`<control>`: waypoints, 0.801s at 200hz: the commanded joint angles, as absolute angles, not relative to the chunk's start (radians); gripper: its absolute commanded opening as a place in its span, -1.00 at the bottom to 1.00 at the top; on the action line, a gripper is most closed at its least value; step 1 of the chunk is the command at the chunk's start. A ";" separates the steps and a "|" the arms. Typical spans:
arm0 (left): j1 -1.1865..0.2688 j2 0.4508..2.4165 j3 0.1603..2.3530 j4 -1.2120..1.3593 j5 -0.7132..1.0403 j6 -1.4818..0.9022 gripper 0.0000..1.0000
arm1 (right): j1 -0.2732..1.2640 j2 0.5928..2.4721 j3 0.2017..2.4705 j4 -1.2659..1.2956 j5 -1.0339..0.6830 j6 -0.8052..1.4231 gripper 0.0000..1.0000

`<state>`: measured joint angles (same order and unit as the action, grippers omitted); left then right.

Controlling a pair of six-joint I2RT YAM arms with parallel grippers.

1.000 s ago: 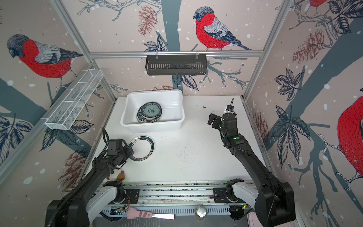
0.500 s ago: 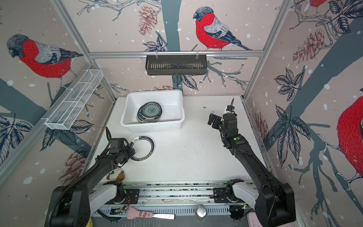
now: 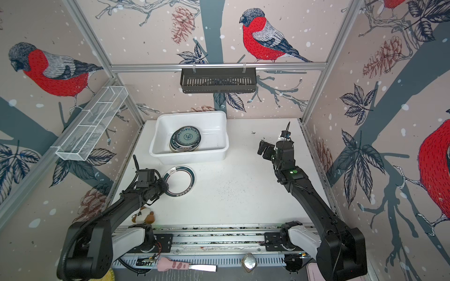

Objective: Place the plates into the plastic bin on the countertop
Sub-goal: 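Lower the left gripper onto the white plate's rim and grasp it, then lift the white plate upright with the left gripper toward the bin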

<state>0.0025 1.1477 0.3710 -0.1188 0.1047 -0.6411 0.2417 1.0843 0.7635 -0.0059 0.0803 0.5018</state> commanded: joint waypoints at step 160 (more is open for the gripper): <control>-0.120 1.263 0.423 -0.053 0.189 -0.588 -1.00 | 0.245 1.075 0.747 0.021 0.098 0.500 0.99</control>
<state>-0.1127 1.2785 0.4377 0.0067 0.2131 -0.6140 0.2428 1.0824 0.7509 -0.0017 0.0807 0.5014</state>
